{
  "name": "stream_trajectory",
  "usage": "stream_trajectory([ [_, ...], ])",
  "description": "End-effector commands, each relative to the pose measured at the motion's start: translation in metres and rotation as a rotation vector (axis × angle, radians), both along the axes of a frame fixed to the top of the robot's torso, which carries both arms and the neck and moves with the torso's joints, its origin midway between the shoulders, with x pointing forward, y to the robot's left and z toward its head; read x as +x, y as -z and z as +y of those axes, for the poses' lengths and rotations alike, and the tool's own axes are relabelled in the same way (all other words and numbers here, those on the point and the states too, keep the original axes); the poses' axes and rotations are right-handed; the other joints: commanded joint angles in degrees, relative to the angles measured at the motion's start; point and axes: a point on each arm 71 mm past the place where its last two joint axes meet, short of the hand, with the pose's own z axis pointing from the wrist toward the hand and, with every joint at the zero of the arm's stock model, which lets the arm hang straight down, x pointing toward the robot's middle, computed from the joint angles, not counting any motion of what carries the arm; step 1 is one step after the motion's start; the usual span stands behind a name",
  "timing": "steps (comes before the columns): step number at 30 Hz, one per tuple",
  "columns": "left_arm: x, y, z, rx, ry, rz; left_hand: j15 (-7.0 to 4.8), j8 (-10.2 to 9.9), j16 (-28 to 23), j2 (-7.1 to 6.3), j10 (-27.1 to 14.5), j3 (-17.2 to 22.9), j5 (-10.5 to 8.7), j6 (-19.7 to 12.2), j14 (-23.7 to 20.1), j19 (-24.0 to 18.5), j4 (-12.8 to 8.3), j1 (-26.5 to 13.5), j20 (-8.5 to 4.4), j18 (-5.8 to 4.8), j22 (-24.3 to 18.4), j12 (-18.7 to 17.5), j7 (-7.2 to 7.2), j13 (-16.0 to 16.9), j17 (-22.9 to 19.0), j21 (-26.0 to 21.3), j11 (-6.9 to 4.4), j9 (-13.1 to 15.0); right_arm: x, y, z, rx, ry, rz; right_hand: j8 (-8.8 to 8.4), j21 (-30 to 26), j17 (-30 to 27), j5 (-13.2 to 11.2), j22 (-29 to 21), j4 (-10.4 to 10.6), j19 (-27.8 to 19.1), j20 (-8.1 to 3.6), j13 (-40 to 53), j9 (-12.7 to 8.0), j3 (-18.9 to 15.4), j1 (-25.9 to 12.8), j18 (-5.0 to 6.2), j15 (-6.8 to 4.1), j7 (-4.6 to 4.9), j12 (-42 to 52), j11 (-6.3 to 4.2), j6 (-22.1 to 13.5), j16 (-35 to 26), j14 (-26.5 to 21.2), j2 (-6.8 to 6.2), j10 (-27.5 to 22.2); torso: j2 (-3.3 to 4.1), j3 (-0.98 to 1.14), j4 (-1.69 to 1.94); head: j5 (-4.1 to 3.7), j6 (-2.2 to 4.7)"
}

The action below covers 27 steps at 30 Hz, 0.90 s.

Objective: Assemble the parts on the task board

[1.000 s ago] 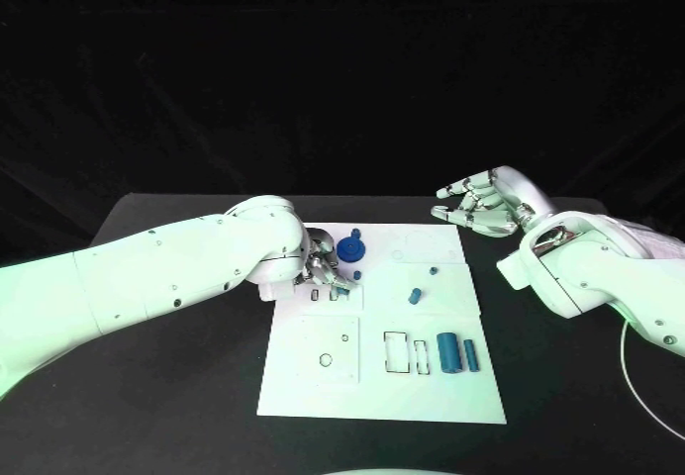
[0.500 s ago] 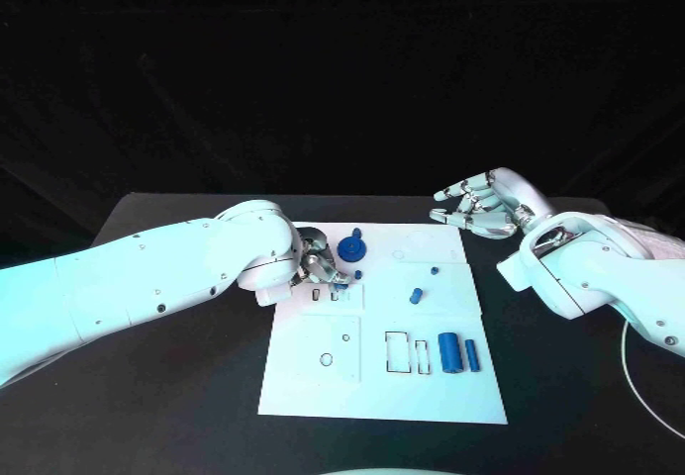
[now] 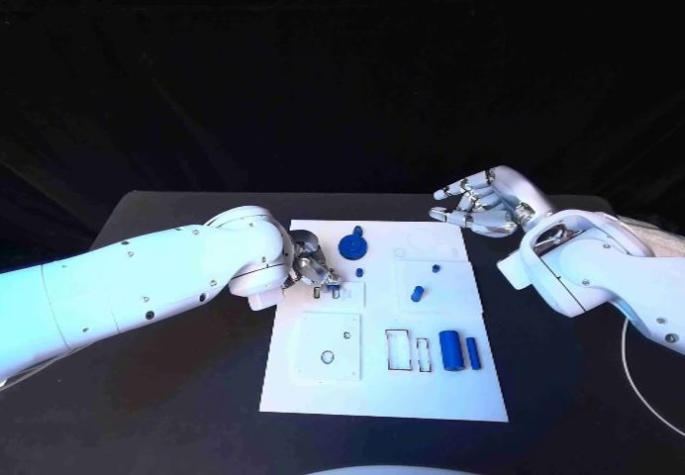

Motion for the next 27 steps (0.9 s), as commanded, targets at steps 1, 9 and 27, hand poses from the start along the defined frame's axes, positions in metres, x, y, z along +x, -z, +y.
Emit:
stream_trajectory([
  [1, -0.0011, 0.0010, -0.0009, 0.040, 0.040, -0.017, -0.12, 0.2, 0.2, 0.06, 0.3, 10.0, 0.22, 0.0, 6.2, 2.8, -10.2, -0.5, 0.06, -1.05, 9.2, -0.2, -0.30, -0.1, 15.1, 0.1, -0.08, 0.1, -0.0006, 0.0002, 0.0015, -0.005, -0.019, -0.001, 0.38, -0.4, 0.0, 0.3, 0.0, -0.1, -0.4, -0.09, 0.0, 0.1, -0.3, 0.1, 0.84, -0.05, -0.19, -0.1, 0.04, 0.4, -0.3, 2.6, -0.07, -0.3, 0.03, -0.02, -0.04, 0.10, 0.01],
  [9, -0.0026, 0.0034, -0.0026, 0.064, 0.064, -0.009, -0.11, 0.1, 0.2, -0.05, 0.3, 10.1, 0.19, -0.1, 6.2, 2.8, -10.6, -0.6, 0.05, -1.05, 9.2, -0.2, -0.29, -0.1, 15.1, 0.1, -0.08, 0.1, -0.0007, 0.0001, 0.0017, -0.004, -0.020, -0.001, 0.39, -0.4, 0.0, 0.4, 0.0, 0.0, -0.4, -0.09, -0.2, 0.1, -0.4, 0.0, 0.85, -0.04, -0.19, -0.3, 0.04, 0.4, -0.3, 2.6, -0.06, -0.3, 0.06, -0.06, -0.08, 0.16, -0.09],
  [27, -0.0035, 0.0065, -0.0047, 0.089, 0.093, 0.008, -0.09, 0.0, 0.2, -0.20, 0.4, 10.1, 0.14, 0.0, 6.2, 2.8, -11.0, -0.6, 0.05, -1.06, 9.3, -0.1, -0.28, 0.1, 15.1, 0.1, -0.07, 0.1, -0.0002, 0.0008, 0.0018, 0.008, -0.019, 0.009, 0.39, -0.4, 0.0, 0.5, 0.0, 0.1, -0.4, -0.10, -0.2, 0.1, -0.5, -0.1, 0.85, -0.04, -0.19, -0.3, 0.05, 0.4, -0.3, 2.6, -0.04, -0.3, 0.12, -0.08, -0.11, -0.05, -0.16],
])
